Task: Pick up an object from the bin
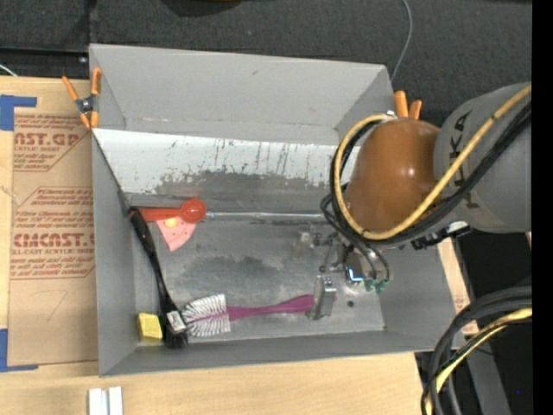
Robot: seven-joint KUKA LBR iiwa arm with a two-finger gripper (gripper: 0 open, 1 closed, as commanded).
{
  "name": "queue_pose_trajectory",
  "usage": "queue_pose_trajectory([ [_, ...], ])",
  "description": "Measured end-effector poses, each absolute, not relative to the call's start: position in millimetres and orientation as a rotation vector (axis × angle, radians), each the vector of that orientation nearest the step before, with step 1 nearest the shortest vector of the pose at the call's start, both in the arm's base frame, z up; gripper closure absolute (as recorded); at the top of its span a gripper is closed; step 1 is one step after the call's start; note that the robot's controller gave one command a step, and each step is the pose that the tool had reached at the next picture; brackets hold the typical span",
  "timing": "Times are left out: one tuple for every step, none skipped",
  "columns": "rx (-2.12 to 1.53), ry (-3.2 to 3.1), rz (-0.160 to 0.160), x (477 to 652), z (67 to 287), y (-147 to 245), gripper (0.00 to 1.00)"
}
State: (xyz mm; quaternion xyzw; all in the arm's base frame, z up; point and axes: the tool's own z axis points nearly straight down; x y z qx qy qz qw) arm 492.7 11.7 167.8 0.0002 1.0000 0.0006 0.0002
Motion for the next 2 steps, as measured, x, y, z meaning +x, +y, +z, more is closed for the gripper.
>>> queue_pose_trajectory([
  [0.000, 3.141, 0.002, 492.8, 167.7, 11.8, 0.00],
  [-0.002, 3.147, 0.004, 502.0, 100.6, 23.8, 0.00],
])
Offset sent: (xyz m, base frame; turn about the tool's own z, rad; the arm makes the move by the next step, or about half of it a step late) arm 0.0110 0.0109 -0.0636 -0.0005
